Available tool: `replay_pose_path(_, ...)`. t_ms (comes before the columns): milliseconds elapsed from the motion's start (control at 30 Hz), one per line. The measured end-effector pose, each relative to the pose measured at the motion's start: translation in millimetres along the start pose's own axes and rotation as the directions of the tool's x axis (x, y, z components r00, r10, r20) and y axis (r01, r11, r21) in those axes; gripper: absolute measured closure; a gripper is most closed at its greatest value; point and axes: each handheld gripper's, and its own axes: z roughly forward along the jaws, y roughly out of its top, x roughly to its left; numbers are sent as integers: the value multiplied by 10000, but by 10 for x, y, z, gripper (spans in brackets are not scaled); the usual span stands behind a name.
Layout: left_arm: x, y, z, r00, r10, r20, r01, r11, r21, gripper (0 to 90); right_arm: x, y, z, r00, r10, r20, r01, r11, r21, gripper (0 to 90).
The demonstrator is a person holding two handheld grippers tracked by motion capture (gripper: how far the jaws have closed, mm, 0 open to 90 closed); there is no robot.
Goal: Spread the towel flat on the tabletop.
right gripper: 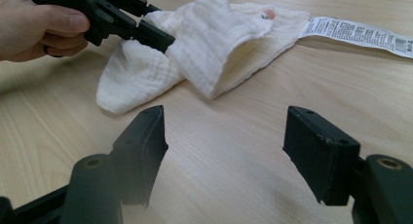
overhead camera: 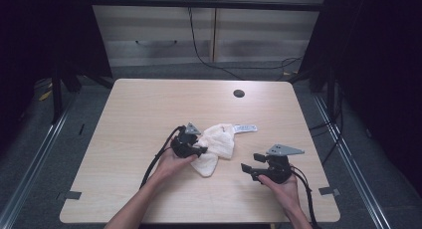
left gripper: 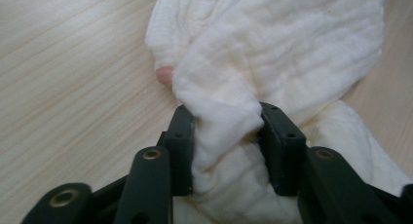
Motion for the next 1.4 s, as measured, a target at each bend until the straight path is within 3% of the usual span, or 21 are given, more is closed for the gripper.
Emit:
replay_pose_path(133,43,-72,-53,9971,-310,699,321,9994,-155,693,-8,-2,4,10000,44,-37,-44,10000,37,315)
replay_pose_path(233,13,-177,-136,9926,-1,1215,29,9997,-226,704,-8,-3,3,10000,45,-22,-45,10000,34,314)
replay_pose_path(367,-64,-292,-245,9888,426,1427,-395,9989,-244,704,-13,-7,0,10000,55,-9,-55,10000,74,312)
replay_pose_path(467,-97,-396,-349,9860,342,1634,-314,9993,-201,703,-7,-5,-6,10000,65,-37,-65,10000,53,312)
replay_pose_path(700,-165,-585,-562,9849,323,1698,-334,9994,37,703,0,-6,-4,10000,33,-45,-33,9999,103,324)
replay_pose_path(800,-200,-667,-646,9814,75,1916,-93,9999,89,703,5,-9,3,9999,6,-114,-4,9999,157,336)
replay_pose_path(867,-247,-727,-715,9838,105,1789,-134,9998,155,703,8,-9,12,9998,30,-175,-25,9997,260,345)
replay_pose_path(967,-278,-785,-736,9864,14,1642,6,9999,-120,703,22,0,22,9996,-7,-281,16,9994,347,361)
replay_pose_path(1133,-289,-753,-702,9875,59,1573,-36,9999,-145,704,71,38,64,9986,-247,-474,275,9978,599,404)
replay_pose_path(1200,-292,-737,-689,9878,311,1523,-295,9995,-130,705,94,55,88,9967,-427,-686,473,9967,666,420)
replay_pose_path(1300,-279,-724,-668,9870,32,1607,-1,9998,-195,698,117,59,136,9959,-581,-689,642,9939,893,420)
replay_pose_path(1400,-279,-729,-677,9880,-3,1542,44,9996,-265,649,131,78,143,9950,-659,-750,735,9919,1032,408)
